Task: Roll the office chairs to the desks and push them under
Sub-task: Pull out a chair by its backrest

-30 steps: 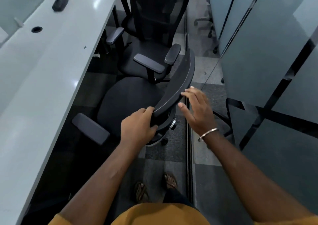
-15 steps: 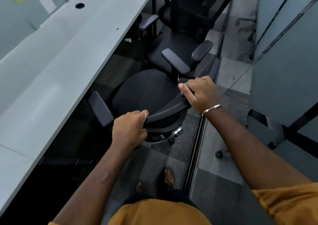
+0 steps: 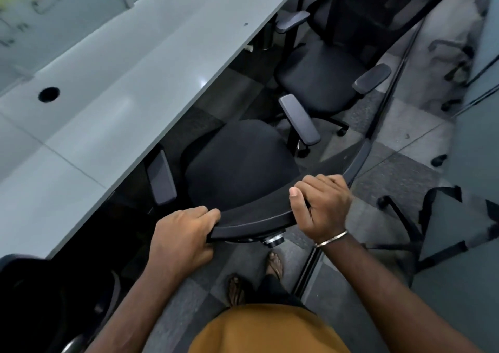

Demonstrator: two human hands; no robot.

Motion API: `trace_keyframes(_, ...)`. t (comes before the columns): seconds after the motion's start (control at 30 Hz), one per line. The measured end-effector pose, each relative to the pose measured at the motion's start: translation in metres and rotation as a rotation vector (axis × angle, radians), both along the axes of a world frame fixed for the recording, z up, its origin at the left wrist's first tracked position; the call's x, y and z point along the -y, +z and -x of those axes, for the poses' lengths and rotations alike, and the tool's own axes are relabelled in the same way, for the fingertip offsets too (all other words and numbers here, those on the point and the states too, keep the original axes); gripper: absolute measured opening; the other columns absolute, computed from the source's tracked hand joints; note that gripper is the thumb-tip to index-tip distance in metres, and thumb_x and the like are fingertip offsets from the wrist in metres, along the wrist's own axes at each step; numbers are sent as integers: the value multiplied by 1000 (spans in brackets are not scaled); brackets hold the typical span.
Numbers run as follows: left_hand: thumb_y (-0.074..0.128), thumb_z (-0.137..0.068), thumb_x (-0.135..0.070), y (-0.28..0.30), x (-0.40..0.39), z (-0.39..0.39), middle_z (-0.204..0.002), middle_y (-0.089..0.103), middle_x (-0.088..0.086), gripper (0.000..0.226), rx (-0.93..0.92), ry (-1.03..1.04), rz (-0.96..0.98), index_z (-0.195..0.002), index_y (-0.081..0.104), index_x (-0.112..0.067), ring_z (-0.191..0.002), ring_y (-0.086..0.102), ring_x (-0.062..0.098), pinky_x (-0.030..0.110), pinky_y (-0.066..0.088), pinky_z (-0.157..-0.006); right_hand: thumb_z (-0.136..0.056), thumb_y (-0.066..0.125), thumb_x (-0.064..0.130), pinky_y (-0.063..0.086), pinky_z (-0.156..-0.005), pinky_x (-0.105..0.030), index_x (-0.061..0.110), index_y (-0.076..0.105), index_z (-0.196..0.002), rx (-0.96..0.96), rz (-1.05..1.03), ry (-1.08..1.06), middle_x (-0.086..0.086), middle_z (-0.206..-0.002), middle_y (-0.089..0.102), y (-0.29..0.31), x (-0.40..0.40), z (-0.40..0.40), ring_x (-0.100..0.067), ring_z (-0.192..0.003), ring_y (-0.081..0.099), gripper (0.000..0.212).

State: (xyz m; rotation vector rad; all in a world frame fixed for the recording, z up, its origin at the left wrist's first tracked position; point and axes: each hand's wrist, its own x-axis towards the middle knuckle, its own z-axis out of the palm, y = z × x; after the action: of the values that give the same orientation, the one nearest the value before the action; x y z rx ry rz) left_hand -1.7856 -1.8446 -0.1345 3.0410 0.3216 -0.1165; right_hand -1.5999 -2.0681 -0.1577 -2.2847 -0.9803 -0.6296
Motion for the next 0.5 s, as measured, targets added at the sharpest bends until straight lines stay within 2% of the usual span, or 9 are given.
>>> trace_keyframes(0.37,68,-65,-30,4,-17,64,-71,49,-10,22,-13,176,4,-80,52,-32,-60,55,12,25,18,-48,-104,43,31,37,-67,-39,22,58,-64,-31,-1,159,8,-62,49,6,-57,32,-18,-58,46,43)
trace_keyframes(0.5,63,-68,-32,8,-29,60,-70,49,-11,17,11,206,3,-81,51,-32,-60,53,11,26,31,-45,-103,41,30,36,-67,-40,21,57,-64,-27,-3,181,7,-63,47,8,-75,24,-19,-58,45,43)
